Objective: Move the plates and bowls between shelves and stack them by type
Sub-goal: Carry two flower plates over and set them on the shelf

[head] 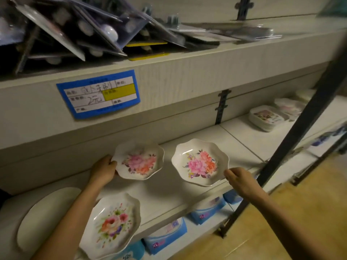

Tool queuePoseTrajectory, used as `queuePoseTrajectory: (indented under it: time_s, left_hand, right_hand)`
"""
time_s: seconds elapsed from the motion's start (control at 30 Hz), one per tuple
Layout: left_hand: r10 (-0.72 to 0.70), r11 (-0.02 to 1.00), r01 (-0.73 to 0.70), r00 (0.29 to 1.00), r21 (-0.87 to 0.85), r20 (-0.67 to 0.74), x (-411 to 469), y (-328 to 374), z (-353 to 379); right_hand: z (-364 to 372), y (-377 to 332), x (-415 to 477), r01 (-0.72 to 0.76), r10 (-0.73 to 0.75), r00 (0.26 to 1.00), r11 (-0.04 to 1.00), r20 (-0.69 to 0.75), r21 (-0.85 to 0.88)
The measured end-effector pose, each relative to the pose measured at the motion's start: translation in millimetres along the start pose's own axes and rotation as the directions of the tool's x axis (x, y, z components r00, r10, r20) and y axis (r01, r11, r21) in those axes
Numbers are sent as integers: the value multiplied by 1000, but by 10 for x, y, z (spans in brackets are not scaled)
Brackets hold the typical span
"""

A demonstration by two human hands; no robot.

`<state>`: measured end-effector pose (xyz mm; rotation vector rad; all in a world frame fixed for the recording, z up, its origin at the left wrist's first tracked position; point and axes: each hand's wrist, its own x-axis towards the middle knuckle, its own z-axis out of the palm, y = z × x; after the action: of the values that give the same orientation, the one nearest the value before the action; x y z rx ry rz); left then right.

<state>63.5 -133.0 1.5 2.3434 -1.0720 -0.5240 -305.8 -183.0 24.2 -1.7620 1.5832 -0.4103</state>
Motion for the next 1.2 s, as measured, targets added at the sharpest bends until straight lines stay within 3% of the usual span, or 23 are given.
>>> queuePoseTrajectory:
  time_s: [0.23, 0.6, 0.87, 1.2]
  left_hand:
    - [160, 974, -126, 971, -190, 177, -579, 690, 58]
    - [275, 954, -230, 926, -191, 257, -1743, 2009, 993]
    - [236, 965, -188, 925, -182, 298, -2321, 2885, 1844]
    - [276, 955, -218, 902, -201, 331, -2449, 3903, 2497]
  right_hand:
    - [-570, 552, -303, 0, -1, 994, 1000, -107, -11]
    - [-1916, 1992, -705, -21, 24, 989, 999, -149, 24]
    - [-2776, 2946, -744, -100, 114, 971, 992, -209, 80]
    - [-3546, 3584, -454, -158, 215, 947, 959, -240, 236]
